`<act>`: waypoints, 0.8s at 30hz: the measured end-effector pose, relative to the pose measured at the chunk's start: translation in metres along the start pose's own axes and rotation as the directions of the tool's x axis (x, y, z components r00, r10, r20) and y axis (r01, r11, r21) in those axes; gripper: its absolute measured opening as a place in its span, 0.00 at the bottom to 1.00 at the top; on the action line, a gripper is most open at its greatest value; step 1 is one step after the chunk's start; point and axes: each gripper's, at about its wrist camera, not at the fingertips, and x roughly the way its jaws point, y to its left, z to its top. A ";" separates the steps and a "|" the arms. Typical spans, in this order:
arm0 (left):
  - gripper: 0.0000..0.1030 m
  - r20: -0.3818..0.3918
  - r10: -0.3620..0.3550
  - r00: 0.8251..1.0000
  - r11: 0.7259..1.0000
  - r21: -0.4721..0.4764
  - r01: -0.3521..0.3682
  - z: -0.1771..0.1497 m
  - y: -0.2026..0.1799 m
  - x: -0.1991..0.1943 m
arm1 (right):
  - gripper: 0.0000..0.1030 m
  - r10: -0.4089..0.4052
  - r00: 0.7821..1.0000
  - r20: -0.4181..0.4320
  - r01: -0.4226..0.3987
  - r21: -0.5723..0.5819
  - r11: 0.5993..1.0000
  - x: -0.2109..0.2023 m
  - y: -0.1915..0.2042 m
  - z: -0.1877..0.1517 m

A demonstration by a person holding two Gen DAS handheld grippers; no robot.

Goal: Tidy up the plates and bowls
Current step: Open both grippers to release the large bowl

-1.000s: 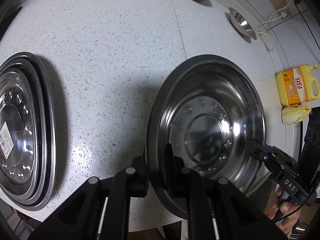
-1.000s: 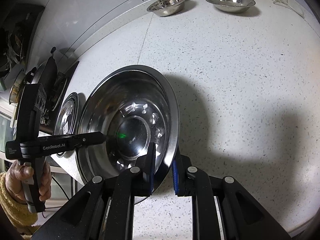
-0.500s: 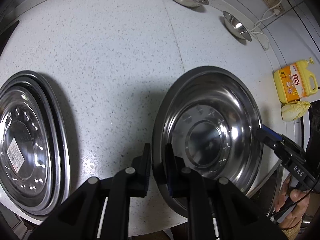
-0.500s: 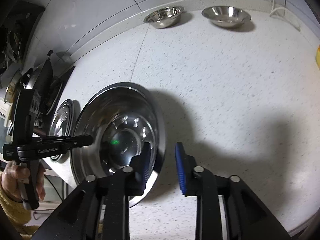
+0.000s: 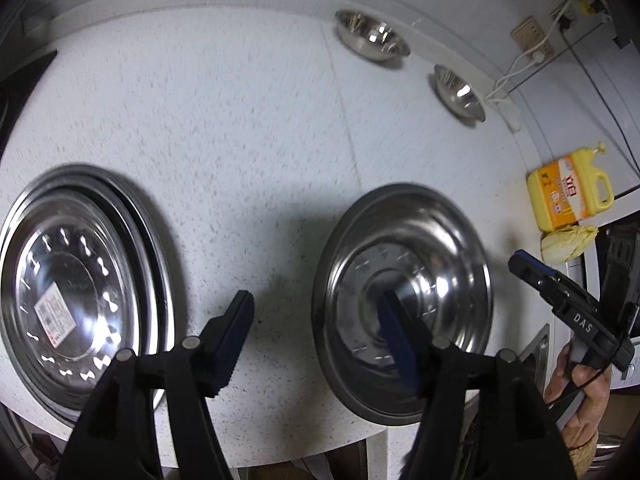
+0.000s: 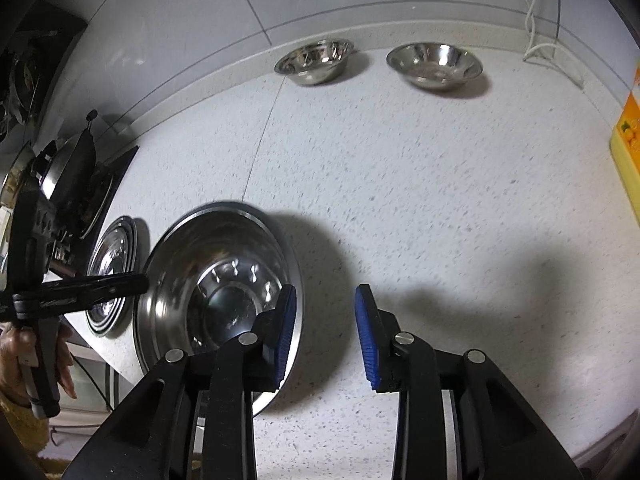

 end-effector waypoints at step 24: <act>0.61 0.021 -0.087 0.996 0.994 0.075 0.085 0.094 -0.072 0.017 | 0.55 -0.095 0.987 0.127 0.083 0.101 0.991 -0.018 -0.079 0.093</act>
